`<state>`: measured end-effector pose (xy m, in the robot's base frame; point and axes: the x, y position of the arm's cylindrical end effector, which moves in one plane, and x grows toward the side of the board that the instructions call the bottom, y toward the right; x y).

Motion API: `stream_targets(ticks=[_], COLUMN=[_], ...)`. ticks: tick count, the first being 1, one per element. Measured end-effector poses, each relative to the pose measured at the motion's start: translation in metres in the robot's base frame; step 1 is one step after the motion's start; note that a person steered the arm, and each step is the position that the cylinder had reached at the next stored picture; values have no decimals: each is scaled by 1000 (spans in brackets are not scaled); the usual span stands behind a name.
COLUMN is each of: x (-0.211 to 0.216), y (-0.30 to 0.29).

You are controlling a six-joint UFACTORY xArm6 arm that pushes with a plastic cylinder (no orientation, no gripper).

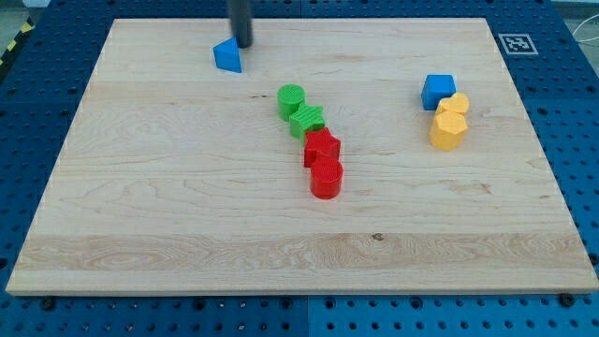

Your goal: Slide blue triangle towards green circle

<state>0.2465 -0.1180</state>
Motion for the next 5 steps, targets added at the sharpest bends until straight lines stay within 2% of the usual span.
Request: stream_targets(ticks=[1, 2, 3, 5], x=[0, 17, 32, 32], y=[-56, -72, -71, -36])
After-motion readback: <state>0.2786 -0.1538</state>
